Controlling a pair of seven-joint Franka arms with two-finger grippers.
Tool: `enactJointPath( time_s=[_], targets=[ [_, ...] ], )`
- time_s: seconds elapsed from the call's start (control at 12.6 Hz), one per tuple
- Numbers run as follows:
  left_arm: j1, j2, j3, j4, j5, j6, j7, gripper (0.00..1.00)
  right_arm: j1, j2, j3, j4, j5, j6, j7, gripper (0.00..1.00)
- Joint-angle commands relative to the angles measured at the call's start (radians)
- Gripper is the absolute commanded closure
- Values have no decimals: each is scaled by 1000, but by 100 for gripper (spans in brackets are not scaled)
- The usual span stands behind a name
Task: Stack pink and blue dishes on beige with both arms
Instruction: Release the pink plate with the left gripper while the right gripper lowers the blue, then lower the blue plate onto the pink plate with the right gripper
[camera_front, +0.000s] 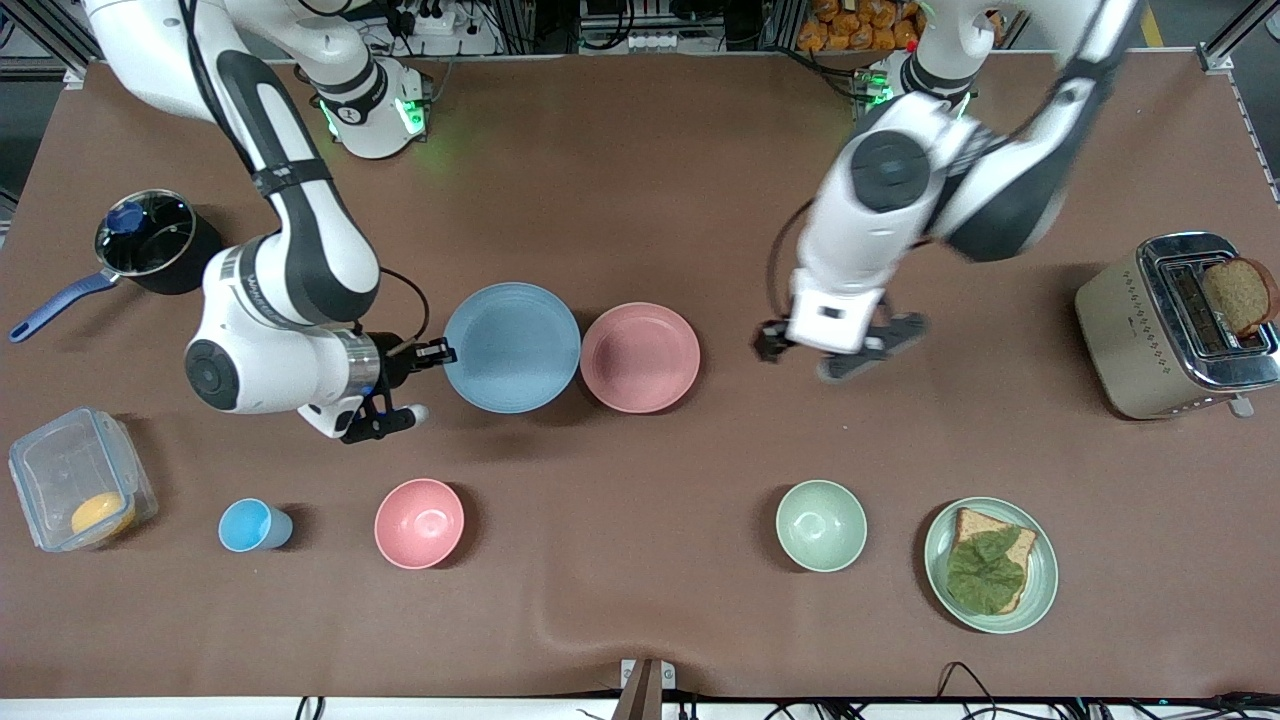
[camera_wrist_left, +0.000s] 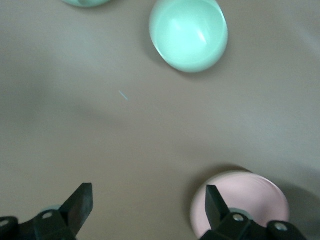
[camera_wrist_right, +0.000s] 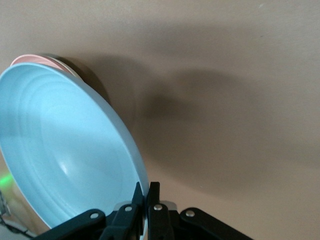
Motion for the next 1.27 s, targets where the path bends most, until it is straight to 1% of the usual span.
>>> enactJointPath(
  time_s=[0.0, 0.08, 0.16, 0.24, 0.32, 0.4, 0.48, 0.63, 0.79, 0.87, 1.19],
  targets=[
    [154, -115, -12, 27, -52, -149, 220, 0, 105, -32, 1, -72, 6, 109, 156, 100],
    [217, -153, -14, 53, -116, -225, 281, 0, 125, -18, 2, -71, 15, 136, 180, 100],
    [258, -184, -11, 84, -153, -294, 335, 0, 134, -4, 4, -72, 23, 162, 184, 100],
    [287, -219, -8, 90, -164, -338, 389, 0, 146, 5, 5, -69, 30, 175, 194, 100],
    [321, -248, -8, 88, -169, -346, 444, 0, 166, 18, 4, -65, 65, 182, 223, 100],
    [340, -265, 0, 87, -173, -347, 502, 0, 180, 28, 4, -63, 82, 201, 234, 100],
    [311, -271, 35, 81, -176, -347, 545, 0, 188, 42, 5, -60, 87, 224, 247, 100],
    [141, -265, 231, 88, -176, -347, 575, 0, 205, 88, 5, -10, 90, 229, 329, 100],
    [-18, -261, 421, 95, -182, -346, 657, 0, 245, 105, 4, 9, 89, 247, 368, 100],
    [-60, -264, 467, 95, -182, -346, 668, 0, 254, 108, 4, 9, 89, 258, 377, 100],
    [-67, -271, 462, 87, -181, -347, 672, 0, 297, 124, 2, 6, 87, 308, 394, 100]
  ],
)
